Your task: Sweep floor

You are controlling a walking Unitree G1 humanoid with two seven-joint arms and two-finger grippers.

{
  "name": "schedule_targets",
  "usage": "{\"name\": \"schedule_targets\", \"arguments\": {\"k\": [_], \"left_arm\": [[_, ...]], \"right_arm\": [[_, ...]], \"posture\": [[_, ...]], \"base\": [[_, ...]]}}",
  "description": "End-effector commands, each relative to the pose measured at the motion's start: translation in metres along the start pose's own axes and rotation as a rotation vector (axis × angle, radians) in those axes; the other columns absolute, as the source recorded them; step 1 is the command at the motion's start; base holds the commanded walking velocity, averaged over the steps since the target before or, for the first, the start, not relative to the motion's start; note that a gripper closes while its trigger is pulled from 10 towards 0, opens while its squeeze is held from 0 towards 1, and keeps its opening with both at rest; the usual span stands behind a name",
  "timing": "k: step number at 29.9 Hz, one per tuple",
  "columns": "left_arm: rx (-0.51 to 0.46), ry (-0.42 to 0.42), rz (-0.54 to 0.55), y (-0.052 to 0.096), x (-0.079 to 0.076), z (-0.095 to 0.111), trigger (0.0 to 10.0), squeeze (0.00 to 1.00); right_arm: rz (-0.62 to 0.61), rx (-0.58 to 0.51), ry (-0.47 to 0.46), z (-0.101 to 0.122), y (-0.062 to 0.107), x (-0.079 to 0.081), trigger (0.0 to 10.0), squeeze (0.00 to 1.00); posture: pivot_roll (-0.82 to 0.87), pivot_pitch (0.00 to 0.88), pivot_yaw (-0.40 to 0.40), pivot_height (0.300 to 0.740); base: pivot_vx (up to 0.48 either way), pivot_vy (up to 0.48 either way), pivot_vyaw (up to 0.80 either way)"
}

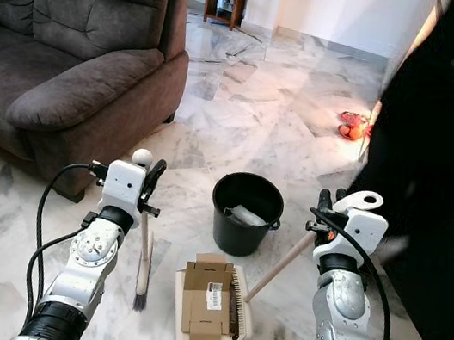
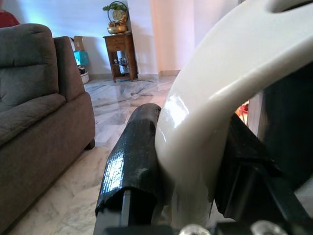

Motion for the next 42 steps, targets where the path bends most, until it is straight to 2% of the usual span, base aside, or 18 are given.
{"name": "schedule_targets", "arguments": {"k": [1,42], "left_arm": [[-0.053,-0.009,0.013,-0.0053,0.0048,0.0134,10.0,0.00],[-0.051,-0.016,0.016,-0.0058,0.0077,0.0132,10.0,0.00]], "right_arm": [[0.003,-0.063,-0.008,0.0163,-0.0059,0.0007,10.0,0.00],[0.000,-0.060,-0.009,0.0161,-0.0061,0.0002,10.0,0.00]], "posture": [[0.01,0.000,-0.012,0.740],[0.01,0.000,-0.015,0.740]], "base": [[0.000,0.000,0.00],[0.000,0.000,0.00]]}}
Point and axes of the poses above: a point about 5 cm out from each wrist's last joint towards the gripper, its own y axis pointing back from the gripper into the wrist, its own z axis along the axis of the wrist's last joint, x = y × z, the point moved 5 cm from there along -y, pointing out of the wrist towards the gripper, and after that the axes turned 2 degrees about y, right-handed, at the moved point
